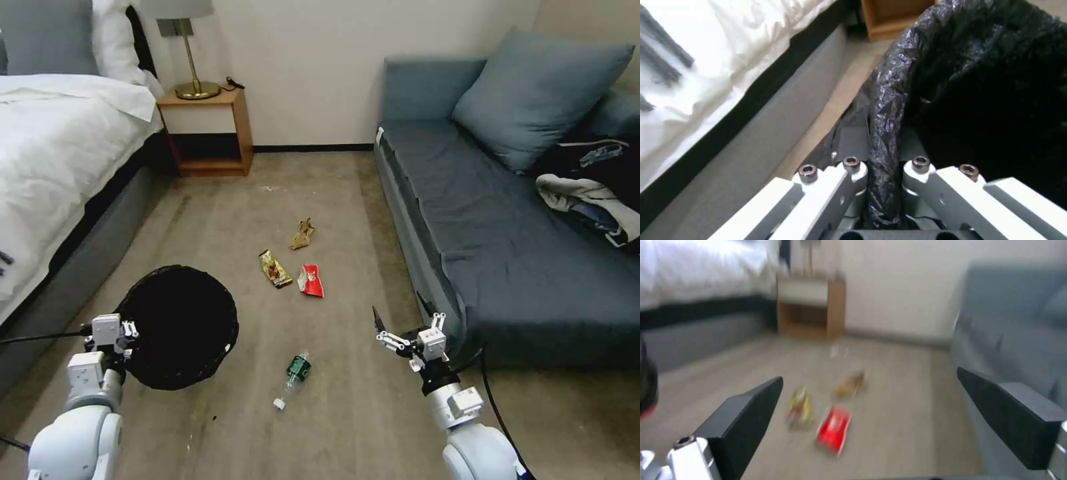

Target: Pick up the trash bin, then pick up the garbage on the floor and place it into the trash bin.

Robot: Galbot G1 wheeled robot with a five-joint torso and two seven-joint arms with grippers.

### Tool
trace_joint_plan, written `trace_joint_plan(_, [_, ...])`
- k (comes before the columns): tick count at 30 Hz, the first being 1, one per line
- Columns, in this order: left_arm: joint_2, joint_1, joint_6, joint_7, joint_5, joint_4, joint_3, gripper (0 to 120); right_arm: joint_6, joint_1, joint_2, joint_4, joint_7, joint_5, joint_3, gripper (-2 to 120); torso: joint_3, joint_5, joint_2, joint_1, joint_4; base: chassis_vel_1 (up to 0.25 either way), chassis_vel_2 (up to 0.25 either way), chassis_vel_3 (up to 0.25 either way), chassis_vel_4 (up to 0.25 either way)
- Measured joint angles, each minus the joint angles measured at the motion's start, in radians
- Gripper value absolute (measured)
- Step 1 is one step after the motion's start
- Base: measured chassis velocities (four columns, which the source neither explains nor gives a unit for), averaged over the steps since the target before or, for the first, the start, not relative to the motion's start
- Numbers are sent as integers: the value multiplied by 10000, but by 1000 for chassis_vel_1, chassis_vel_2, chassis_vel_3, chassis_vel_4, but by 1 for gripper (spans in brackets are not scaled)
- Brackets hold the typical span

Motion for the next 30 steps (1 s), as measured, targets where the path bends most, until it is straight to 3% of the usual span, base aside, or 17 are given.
trace_joint_plan(1, [-9,11,-25,-6,43,2,-18,5,-1170,372,-344,147,616,935,-715,100,0,1,0,0,-1,0,0,0,0])
trace_joint_plan(2, [-9,11,-25,-6,43,2,-18,5,-1170,372,-344,147,616,935,-715,100,0,1,0,0,-1,0,0,0,0])
trace_joint_plan(5, [-50,63,-122,-8,397,79,-90,5,-3601,1839,-814,99,1851,3735,-2467,100,1,2,0,0,0,0,0,0,0])
trace_joint_plan(6, [-50,63,-122,-8,397,79,-90,5,-3601,1839,-814,99,1851,3735,-2467,100,1,2,0,0,0,0,0,0,0])
trace_joint_plan(9, [6,80,-240,-8,647,368,-181,5,-4841,3394,-635,-455,2924,5743,-3892,100,1,-1,0,0,2,0,0,0,0])
trace_joint_plan(15, [57,-9,-244,-7,671,537,-255,5,-5678,4696,80,-1654,3702,7063,-4972,100,2,-2,0,1,2,0,0,0,0])
trace_joint_plan(18, [83,-68,-244,19,673,568,-261,5,-6001,5385,1005,-2833,4061,7599,-5304,100,2,-2,-1,1,0,0,0,0,0])
trace_joint_plan(23, [116,-143,-245,36,671,580,-249,5,-6154,5528,1637,-3464,4253,7538,-5356,100,2,-3,0,1,0,0,0,0,0])
trace_joint_plan(30, [-101,-128,-316,45,713,322,-123,5,-6319,5667,3193,-5035,4641,7101,-5036,100,2,-2,-1,1,-1,0,0,0,0])
